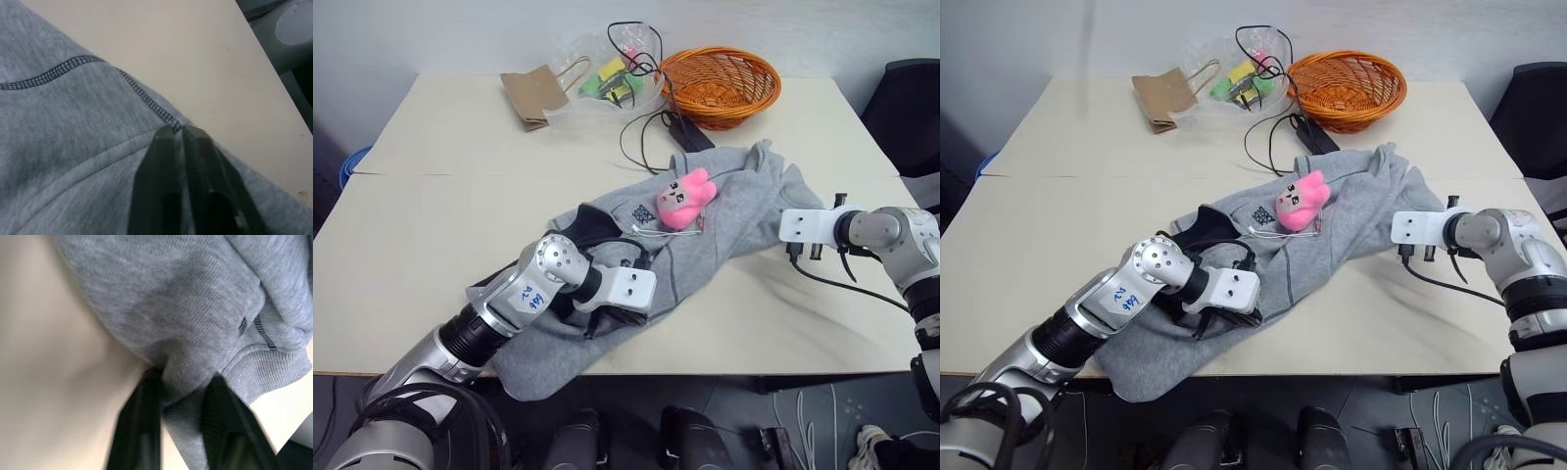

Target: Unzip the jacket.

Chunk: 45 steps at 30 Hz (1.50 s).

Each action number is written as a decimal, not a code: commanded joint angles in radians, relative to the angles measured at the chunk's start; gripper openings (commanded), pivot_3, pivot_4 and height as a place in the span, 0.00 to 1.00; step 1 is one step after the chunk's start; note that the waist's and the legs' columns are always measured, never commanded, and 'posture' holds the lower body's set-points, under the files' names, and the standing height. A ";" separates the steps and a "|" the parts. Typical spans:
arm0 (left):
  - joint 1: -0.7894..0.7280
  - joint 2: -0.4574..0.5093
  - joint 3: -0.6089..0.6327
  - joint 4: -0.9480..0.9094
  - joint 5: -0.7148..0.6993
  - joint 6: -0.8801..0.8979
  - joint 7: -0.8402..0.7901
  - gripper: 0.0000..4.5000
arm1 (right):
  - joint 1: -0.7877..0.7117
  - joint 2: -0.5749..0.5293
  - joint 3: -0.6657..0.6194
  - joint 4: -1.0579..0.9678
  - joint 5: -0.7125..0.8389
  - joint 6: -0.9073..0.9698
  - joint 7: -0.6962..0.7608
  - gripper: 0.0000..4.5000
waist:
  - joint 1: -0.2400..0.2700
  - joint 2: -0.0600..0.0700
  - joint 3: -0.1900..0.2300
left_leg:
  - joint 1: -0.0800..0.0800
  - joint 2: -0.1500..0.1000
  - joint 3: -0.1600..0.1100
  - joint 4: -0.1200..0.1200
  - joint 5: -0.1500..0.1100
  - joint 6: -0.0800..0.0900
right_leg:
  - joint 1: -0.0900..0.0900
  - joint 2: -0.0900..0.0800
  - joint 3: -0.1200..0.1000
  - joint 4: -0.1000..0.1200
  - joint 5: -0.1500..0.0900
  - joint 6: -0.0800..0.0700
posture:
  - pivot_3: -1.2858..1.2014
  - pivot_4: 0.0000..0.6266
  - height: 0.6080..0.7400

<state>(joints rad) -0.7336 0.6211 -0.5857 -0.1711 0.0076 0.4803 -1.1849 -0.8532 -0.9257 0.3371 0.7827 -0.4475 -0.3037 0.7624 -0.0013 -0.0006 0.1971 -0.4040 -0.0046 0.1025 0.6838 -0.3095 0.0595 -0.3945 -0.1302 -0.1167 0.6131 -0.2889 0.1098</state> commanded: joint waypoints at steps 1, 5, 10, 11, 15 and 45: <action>0.036 0.052 0.037 -0.030 0.012 -0.018 -0.011 0.00 | 0.064 -0.035 -0.049 -0.080 0.051 0.007 0.050 0.00 | 0.000 0.000 0.000 | 0.000 0.000 0.000 0.000 0.000 0.000 | 0.000 0.000 0.000 0.000 0.000 0.000 | 0.52 0.24 1.00; 0.104 0.166 0.070 -0.074 0.009 -0.071 -0.063 0.00 | 0.257 -0.129 -0.132 -0.314 0.159 0.070 0.179 0.00 | 0.003 0.000 0.000 | 0.000 0.000 -0.001 0.000 0.000 0.000 | 0.000 -0.001 0.000 0.000 0.000 0.000 | 0.52 0.24 1.00; 0.196 0.319 0.115 -0.064 0.014 -0.243 -0.146 0.00 | 0.600 -0.223 -0.310 -0.699 0.356 0.292 0.314 0.00 | 0.006 0.001 -0.001 | 0.002 0.001 -0.002 0.000 0.000 0.000 | 0.002 -0.002 0.000 0.001 -0.001 -0.001 | 0.52 0.24 1.00; 0.210 0.344 0.125 -0.045 0.020 -0.282 -0.156 0.00 | 0.694 -0.237 -0.363 -0.793 0.395 0.337 0.337 0.00 | 0.006 0.001 -0.001 | 0.002 0.001 -0.002 0.000 0.000 0.000 | 0.003 -0.003 0.000 0.001 -0.001 -0.001 | 0.52 0.24 1.00; 0.234 0.375 0.158 0.016 0.016 -0.372 -0.182 0.00 | 0.975 -0.238 -0.530 -1.069 0.475 0.481 0.380 0.00 | 0.015 0.004 -0.003 | 0.006 0.002 -0.002 0.000 -0.001 -0.002 | 0.005 -0.003 0.000 0.001 -0.001 -0.002 | 0.52 0.24 1.00; 0.271 0.388 0.275 0.249 -0.116 -0.570 -0.322 0.00 | 1.435 -0.038 -0.745 -1.425 0.457 0.529 0.283 0.12 | 0.015 0.008 -0.020 | 0.032 0.008 0.011 -0.014 -0.011 -0.007 | 0.015 -0.001 0.011 -0.001 -0.008 -0.010 | 0.52 0.24 1.00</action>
<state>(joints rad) -0.4896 0.9986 -0.2996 0.1354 -0.0727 -0.1402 -1.4593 0.5783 -0.9573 -0.3595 -0.5941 -0.0234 0.1974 1.0281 0.0138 0.0069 0.1769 -0.3721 0.0036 0.1130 0.6690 -0.3204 0.0529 -0.3792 -0.1313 -0.1056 0.6124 -0.2972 0.0996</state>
